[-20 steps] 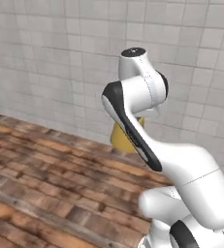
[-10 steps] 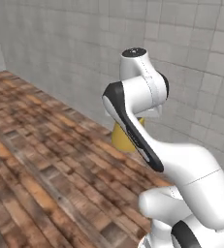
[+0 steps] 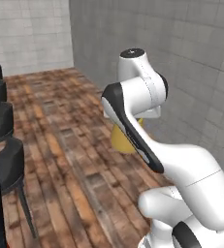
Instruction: There is a tray on the dining counter. Grab the cup, mug, and pitcher and place them on the tray. The pitcher may be placed next to the tray if it cannot fit the tray.
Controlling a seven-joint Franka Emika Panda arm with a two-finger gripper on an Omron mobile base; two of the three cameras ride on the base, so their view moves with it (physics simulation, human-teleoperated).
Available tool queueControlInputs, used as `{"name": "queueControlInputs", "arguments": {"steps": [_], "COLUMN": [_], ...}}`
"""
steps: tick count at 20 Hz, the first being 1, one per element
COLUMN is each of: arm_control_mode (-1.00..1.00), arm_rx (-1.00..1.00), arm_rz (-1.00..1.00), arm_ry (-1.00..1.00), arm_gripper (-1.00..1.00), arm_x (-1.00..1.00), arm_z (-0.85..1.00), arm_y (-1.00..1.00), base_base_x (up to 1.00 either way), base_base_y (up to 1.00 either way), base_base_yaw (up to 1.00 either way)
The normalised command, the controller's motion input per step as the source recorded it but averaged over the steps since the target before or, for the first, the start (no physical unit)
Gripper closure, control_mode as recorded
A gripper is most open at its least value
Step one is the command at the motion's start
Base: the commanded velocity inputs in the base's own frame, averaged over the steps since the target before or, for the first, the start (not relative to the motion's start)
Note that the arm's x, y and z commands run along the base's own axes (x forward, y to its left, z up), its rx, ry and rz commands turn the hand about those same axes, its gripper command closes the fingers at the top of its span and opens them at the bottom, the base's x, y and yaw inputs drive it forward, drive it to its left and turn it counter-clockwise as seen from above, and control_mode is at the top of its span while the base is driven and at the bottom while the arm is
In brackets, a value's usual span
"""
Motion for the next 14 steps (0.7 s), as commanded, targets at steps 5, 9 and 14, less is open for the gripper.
{"name": "queueControlInputs", "arguments": {"steps": [5, 9, 14], "arm_control_mode": [1.0, 1.0, 1.0], "arm_rx": [0.0, 0.0, 0.0], "arm_rz": [0.0, 0.0, 0.0], "arm_ry": [0.0, 0.0, 0.0], "arm_gripper": [1.0, 1.0, 1.0], "arm_x": [0.0, 0.0, 0.0], "arm_z": [0.0, 0.0, 0.0], "arm_y": [0.0, 0.0, 0.0], "base_base_x": [1.0, 0.98, 0.95], "base_base_y": [-0.04, -0.44, -0.77], "base_base_yaw": [0.49, 0.42, 0.36]}}
